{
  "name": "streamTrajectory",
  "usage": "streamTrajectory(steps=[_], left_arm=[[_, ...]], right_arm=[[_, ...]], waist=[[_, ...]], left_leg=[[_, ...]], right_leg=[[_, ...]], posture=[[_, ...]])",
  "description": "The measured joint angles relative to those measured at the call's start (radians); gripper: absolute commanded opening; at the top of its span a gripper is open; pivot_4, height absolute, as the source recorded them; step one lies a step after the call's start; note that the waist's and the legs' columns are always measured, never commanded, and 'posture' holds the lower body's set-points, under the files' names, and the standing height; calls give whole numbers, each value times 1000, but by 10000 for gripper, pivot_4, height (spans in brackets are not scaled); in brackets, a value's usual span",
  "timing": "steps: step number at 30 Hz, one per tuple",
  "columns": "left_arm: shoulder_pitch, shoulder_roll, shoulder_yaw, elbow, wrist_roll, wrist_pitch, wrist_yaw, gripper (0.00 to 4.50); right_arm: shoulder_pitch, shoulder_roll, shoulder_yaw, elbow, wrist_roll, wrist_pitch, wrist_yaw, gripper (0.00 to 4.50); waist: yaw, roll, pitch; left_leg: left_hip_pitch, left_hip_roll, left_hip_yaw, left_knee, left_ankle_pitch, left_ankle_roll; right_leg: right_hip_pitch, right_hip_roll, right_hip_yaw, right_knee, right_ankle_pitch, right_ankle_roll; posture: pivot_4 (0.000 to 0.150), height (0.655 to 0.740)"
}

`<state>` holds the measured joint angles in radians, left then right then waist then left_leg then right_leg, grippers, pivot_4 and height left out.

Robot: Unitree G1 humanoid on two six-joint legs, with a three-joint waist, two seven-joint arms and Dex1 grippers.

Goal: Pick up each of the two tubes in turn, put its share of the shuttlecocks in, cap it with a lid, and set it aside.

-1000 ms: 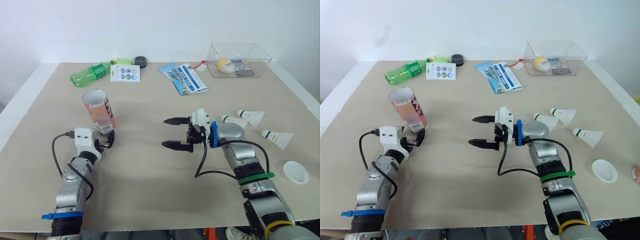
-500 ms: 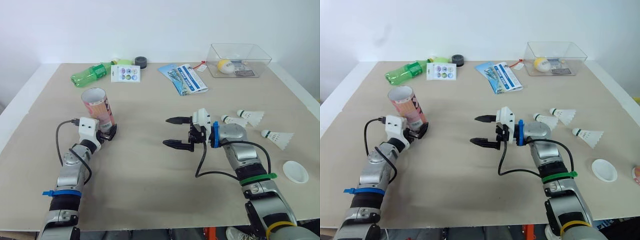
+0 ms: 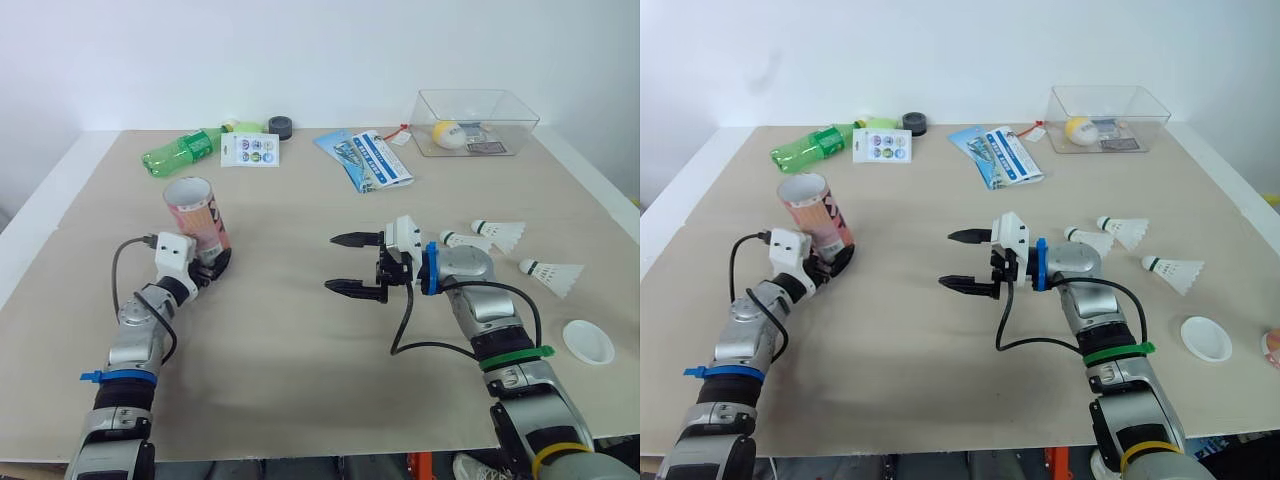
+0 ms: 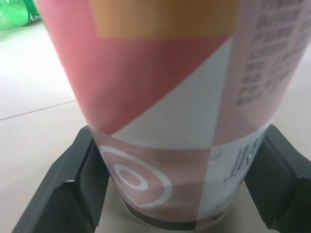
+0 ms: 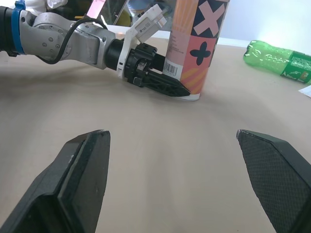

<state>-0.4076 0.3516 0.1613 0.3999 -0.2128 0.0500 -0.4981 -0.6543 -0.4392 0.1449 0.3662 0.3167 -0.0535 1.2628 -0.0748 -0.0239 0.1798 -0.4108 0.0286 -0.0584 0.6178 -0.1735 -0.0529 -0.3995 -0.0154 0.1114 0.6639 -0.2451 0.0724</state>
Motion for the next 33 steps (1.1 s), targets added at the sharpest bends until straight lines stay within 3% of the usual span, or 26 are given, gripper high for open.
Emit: streamTrajectory(steps=[12, 19, 26, 33], left_arm=[[3, 44, -32, -18, 27, -6, -30, 36476], [51, 121, -106, -113, 60, -51, -154, 36476], [-16, 189, -273, -247, 108, 15, -337, 36476], [-156, 192, -424, -324, 154, 170, -459, 36476]], right_arm=[[0, 0, -4, 0, -5, 9, -13, 45000], [68, -18, -91, -137, 51, 167, -134, 45000], [178, -37, -210, -405, 97, 495, -444, 45000], [198, -125, -379, -547, 86, 699, -714, 45000]], waist=[[-1, 0, 0], [4, 0, 0], [27, 0, 0], [27, -1, 1]], left_leg=[[-1, 0, 0, -1, 0, 0], [-6, 0, -1, -2, -2, -3], [-12, -2, -1, -1, -2, -3], [-13, -2, -1, 0, -2, -2]], right_leg=[[-1, 0, 0, 0, -1, 0], [-5, -1, 0, 0, -5, 1], [-9, -3, -1, -1, -6, 2], [-10, -2, 0, -1, -6, 2]], posture=[[1500, 7400], [1500, 7400], [1500, 7400], [1500, 7400]])
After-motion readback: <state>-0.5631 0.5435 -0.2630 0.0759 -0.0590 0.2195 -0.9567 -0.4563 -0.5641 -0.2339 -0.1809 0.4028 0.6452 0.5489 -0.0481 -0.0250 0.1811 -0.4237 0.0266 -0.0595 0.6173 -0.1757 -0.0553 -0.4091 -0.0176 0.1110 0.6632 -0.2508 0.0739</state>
